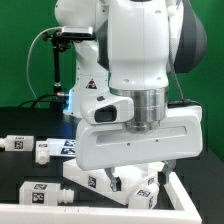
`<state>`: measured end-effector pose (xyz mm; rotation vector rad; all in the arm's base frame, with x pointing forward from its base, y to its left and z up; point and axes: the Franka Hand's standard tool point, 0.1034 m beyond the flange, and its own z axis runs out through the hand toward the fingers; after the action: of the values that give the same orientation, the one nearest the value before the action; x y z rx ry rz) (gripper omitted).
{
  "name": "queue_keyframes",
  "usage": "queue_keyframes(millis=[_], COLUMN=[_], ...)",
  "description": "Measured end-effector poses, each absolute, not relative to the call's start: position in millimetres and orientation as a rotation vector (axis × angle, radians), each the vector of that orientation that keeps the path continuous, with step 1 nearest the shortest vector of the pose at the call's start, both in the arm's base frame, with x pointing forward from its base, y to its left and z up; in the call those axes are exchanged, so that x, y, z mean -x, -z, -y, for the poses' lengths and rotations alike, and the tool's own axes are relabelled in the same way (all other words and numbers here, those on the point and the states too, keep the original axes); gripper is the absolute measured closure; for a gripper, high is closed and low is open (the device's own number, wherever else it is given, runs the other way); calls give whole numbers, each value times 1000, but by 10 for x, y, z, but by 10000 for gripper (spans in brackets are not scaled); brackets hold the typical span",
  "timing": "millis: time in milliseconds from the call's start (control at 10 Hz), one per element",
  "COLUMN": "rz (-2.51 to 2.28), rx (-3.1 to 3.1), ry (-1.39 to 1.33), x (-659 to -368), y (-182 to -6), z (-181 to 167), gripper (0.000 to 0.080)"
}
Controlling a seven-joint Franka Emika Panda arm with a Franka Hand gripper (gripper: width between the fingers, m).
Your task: Assemble one leg
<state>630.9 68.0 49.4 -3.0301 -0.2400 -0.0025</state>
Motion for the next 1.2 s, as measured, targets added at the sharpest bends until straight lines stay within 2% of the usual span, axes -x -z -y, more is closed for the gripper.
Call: queue_keyframes(millis=[500, 800, 1000, 1100, 1200], rz=[57, 71, 72, 72, 72], rx=[3035, 3036, 3036, 3036, 3036], ry=[-46, -52, -52, -52, -52], x=[-6202, -6188, -6187, -6188, -6187], y=[-149, -124, -124, -124, -124], z=[-824, -868, -872, -874, -874], gripper=[150, 150, 421, 421, 515])
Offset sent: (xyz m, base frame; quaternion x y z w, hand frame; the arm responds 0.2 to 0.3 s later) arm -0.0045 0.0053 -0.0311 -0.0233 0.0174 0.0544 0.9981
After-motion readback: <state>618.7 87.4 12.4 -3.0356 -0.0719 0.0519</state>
